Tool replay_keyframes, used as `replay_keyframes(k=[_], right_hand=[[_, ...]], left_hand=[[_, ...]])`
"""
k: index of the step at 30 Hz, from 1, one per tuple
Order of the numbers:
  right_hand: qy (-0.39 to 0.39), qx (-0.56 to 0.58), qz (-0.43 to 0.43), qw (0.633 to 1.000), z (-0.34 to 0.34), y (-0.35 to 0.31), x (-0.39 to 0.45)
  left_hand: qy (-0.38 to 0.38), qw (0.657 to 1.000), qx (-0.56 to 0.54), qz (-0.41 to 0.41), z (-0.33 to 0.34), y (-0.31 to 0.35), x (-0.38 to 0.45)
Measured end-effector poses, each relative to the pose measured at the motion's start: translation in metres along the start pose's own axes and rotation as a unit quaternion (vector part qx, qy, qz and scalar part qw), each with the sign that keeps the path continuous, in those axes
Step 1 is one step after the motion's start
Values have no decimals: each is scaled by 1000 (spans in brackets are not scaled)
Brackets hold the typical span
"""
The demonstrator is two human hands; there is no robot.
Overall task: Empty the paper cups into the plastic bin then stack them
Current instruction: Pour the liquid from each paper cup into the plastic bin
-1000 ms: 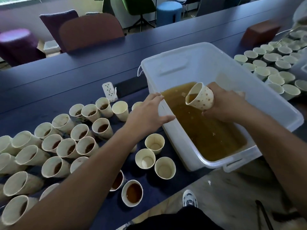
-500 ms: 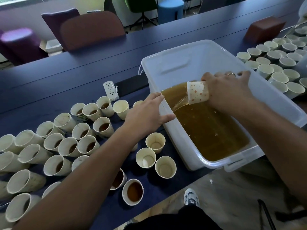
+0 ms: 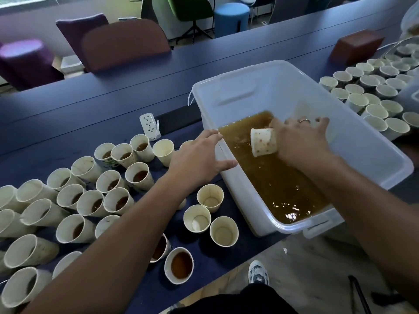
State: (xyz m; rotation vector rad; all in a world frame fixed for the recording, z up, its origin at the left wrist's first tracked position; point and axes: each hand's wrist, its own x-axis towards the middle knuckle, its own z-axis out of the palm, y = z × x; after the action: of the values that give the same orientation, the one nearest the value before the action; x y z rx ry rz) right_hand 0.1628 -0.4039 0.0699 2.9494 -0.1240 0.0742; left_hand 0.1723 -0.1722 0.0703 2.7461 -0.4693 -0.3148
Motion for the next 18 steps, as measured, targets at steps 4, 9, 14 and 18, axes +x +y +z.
replay_keyframes(k=[4,9,14,18], right_hand=[[64,76,48,994,-2,4,-3],[-44,139,59,987,7,-2,-19],[50,373,24,926,-14,-26,-28],[83,416,-48,904,-27,-62,-31]], left_hand=[[9,1000,-8,1,1,1,0],[9,1000,-21,17,6,-2,-3],[19,963,-267,19,-22,-6,1],[81,936,-343,15,-56,-11,-9]])
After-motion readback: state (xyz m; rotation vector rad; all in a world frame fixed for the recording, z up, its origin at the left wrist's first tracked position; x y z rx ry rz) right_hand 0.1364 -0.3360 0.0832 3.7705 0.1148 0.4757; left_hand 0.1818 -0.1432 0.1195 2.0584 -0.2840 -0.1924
